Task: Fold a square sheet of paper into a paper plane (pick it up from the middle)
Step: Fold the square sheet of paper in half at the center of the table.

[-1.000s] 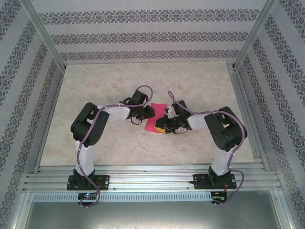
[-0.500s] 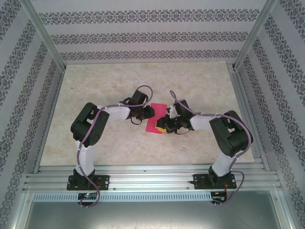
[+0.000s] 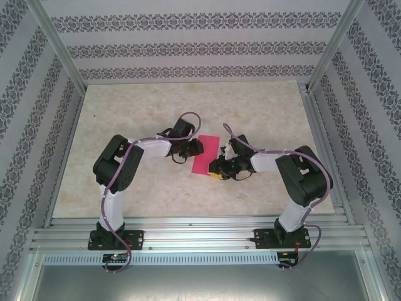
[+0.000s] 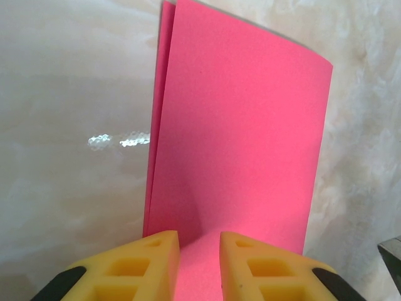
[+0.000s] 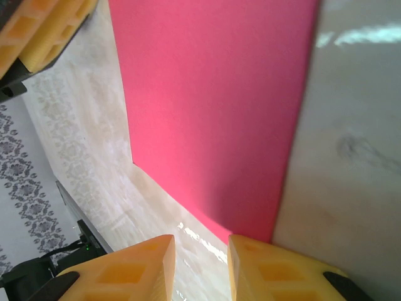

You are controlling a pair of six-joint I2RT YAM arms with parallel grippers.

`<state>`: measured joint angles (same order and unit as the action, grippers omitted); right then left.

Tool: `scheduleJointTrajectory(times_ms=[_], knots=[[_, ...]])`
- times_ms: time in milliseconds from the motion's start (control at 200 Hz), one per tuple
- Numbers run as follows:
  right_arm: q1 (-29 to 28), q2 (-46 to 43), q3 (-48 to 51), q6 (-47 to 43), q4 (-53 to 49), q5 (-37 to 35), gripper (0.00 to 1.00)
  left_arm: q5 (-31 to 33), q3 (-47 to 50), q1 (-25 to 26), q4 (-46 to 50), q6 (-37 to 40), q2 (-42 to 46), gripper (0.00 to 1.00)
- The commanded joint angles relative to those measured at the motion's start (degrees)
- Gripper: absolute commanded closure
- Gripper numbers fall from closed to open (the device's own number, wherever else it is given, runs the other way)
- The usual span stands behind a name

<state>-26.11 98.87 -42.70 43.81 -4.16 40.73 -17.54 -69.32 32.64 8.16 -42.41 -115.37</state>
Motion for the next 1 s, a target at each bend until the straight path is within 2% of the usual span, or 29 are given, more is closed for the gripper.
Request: scheduleJointTrajectory(times_ms=[0,230,465,684,999], knots=[[0.61,-3.97,-3.88,-1.27,-4.78,-3.11,0.73,0.23,-0.34,-0.3,3.97,1.26,-2.4,0.73],[-1.25,-1.34,-11.97,-5.96,-16.24,-12.01,0.74,0.24,-0.17,-0.26,4.16,1.31,-2.31,0.73],[-2.82,3.39,-11.8,-6.34,-14.15,-7.79,0.74,0.06,-0.42,-0.32,4.25,1.38,-2.23,0.73],[-2.67,6.13,-10.65,-7.85,-18.25,-13.43,0.74,0.25,-0.34,-0.31,4.41,1.47,-1.96,0.73],[-2.61,5.7,-9.95,-7.87,-17.55,-12.99,0.74,-0.65,-1.69,-0.32,4.79,1.08,3.4,0.6]])
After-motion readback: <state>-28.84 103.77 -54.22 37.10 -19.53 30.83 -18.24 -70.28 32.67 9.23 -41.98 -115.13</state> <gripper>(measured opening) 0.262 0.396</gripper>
